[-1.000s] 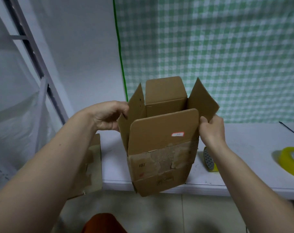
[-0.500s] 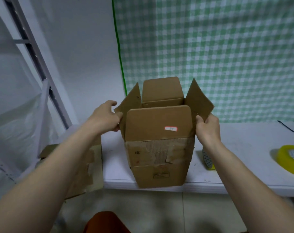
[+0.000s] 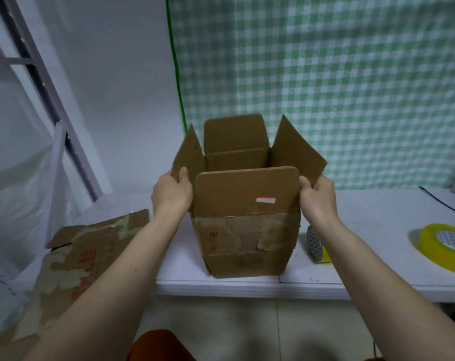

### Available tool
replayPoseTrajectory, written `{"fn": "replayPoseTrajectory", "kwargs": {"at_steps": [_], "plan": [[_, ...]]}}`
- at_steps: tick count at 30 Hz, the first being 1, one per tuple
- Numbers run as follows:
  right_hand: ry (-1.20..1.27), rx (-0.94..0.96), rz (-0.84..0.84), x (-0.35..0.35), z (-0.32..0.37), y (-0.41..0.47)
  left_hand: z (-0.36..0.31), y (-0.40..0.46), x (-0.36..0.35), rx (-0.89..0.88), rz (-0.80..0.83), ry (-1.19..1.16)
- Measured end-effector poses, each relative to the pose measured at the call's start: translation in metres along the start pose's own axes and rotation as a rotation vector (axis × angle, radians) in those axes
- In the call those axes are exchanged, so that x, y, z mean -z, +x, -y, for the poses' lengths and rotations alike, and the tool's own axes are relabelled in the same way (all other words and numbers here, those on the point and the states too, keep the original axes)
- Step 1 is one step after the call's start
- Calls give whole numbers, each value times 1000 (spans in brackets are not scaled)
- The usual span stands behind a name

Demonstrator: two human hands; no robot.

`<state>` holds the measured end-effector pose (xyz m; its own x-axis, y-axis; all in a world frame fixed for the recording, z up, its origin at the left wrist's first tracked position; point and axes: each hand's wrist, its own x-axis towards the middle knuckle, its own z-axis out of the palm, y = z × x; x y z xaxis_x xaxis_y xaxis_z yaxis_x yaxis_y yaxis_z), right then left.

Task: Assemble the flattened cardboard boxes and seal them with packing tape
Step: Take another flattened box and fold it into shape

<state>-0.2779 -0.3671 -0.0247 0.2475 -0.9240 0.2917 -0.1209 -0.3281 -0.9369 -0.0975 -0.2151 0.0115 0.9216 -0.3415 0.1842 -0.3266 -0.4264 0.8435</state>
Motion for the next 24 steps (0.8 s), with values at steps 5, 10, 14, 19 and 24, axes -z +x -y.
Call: {"fn": "replayPoseTrajectory", "kwargs": {"at_steps": [5,10,14,19,24], "plan": [[-10,-40,-40,-2,-7,5,9,-3,-5,-60,-84,-87],[-31,7,-129,-5,-17,3,17,-9,-15,-146,-248,-182],[-8,49,-211,-2,-15,0,21,-5,-20,-382,-334,-237],[-84,303,-257,0,-16,0,18,16,-12,-892,-543,316],[-272,480,-55,3,-18,0,12,22,3,-893,-219,893]]}}
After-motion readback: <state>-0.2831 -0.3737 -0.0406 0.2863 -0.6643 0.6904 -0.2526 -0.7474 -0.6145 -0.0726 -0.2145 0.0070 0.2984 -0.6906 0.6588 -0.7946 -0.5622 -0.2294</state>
